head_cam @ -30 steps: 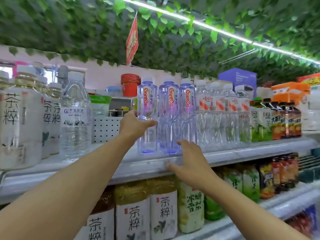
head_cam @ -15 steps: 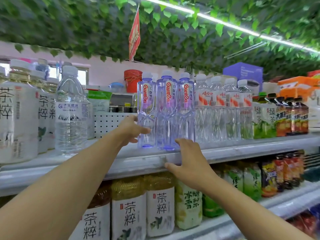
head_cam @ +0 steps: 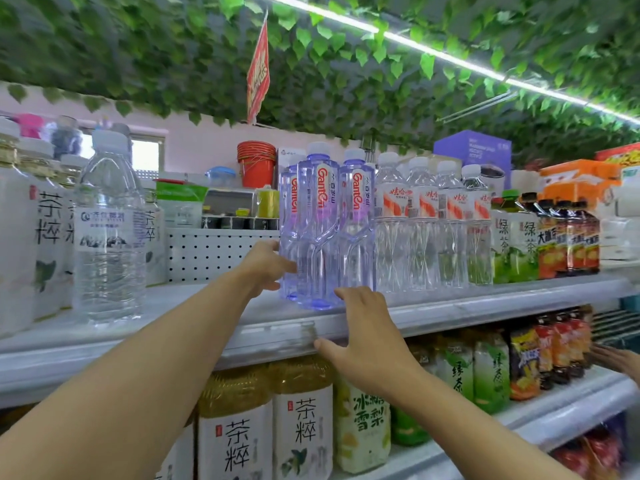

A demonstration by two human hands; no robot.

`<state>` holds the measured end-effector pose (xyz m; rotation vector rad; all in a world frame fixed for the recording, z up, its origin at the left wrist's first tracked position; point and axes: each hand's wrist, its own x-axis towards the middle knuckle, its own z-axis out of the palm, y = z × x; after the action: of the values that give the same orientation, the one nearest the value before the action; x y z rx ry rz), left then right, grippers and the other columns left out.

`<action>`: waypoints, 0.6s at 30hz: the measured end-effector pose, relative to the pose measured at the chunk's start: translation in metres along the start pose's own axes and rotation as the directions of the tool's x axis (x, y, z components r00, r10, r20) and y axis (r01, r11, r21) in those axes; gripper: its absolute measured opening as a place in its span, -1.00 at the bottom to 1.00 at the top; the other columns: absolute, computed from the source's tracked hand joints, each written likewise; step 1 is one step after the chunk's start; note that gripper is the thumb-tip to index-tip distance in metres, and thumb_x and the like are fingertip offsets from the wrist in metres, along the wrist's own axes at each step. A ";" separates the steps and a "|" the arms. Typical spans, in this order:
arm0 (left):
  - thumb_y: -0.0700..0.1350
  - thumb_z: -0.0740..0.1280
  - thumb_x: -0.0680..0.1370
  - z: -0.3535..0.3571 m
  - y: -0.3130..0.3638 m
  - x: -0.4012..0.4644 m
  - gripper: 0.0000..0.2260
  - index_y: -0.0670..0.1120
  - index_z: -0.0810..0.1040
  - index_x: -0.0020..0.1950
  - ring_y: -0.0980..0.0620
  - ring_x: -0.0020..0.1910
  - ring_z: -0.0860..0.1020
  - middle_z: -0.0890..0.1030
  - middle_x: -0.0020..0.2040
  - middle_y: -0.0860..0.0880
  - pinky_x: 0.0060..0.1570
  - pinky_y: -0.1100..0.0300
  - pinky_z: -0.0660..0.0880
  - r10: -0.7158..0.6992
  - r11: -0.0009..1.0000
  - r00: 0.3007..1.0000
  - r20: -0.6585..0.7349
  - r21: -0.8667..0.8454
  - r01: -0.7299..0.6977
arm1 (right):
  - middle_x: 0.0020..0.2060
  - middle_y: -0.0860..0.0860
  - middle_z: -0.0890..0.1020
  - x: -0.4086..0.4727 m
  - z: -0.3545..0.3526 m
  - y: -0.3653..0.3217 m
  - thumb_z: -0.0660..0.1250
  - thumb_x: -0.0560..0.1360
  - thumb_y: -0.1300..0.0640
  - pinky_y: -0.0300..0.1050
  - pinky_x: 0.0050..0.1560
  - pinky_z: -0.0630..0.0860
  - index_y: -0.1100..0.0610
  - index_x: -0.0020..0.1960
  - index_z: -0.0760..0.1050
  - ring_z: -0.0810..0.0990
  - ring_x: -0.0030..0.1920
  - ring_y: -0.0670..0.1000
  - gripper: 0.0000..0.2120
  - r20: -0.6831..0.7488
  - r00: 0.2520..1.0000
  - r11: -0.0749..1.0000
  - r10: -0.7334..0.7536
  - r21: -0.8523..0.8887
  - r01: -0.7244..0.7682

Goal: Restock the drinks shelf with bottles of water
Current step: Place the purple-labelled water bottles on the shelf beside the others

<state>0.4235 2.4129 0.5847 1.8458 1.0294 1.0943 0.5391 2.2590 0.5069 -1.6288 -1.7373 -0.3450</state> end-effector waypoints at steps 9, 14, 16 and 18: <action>-0.40 0.37 0.45 -0.003 -0.005 0.001 -0.40 -0.12 0.29 0.44 -0.13 -0.01 0.54 0.57 0.04 -0.20 -0.20 0.14 0.53 -0.052 0.998 0.997 0.054 0.045 0.049 | 0.34 -0.08 0.19 -0.002 0.006 0.004 0.31 0.49 -0.11 -0.21 0.37 0.14 0.03 0.45 0.09 0.11 0.36 -0.08 -0.35 -0.033 0.998 0.999 -0.048 -0.026 0.047; -0.38 0.36 0.47 0.003 -0.005 0.006 -0.40 -0.10 0.27 0.46 -0.13 0.00 0.56 0.57 0.13 -0.23 -0.21 0.14 0.56 -0.054 0.995 0.998 0.039 0.082 0.051 | 0.33 -0.07 0.20 0.000 0.007 0.005 0.31 0.48 -0.12 -0.18 0.38 0.16 0.03 0.45 0.10 0.11 0.37 -0.06 -0.34 -0.039 0.998 0.999 -0.041 -0.030 0.040; -0.37 0.36 0.47 0.004 -0.005 0.007 -0.40 -0.08 0.26 0.46 -0.12 0.00 0.57 0.57 0.11 -0.21 -0.24 0.16 0.58 -0.057 0.994 0.998 0.035 0.094 0.054 | 0.33 -0.08 0.19 0.000 0.007 0.005 0.32 0.48 -0.12 -0.18 0.37 0.17 0.03 0.45 0.09 0.12 0.36 -0.07 -0.34 -0.040 0.998 0.998 -0.044 -0.035 0.042; -0.36 0.37 0.47 0.004 -0.006 0.008 -0.40 -0.06 0.27 0.45 -0.12 0.00 0.58 0.58 0.09 -0.20 -0.20 0.15 0.59 -0.057 0.992 0.998 0.034 0.112 0.053 | 0.33 -0.08 0.19 0.001 0.007 0.006 0.32 0.48 -0.12 -0.17 0.37 0.17 0.02 0.45 0.09 0.12 0.36 -0.07 -0.34 -0.039 0.998 0.999 -0.040 -0.033 0.039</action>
<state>0.4283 2.4215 0.5806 1.9064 1.1332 0.9849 0.5422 2.2655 0.5011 -1.6014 -1.7441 -0.4232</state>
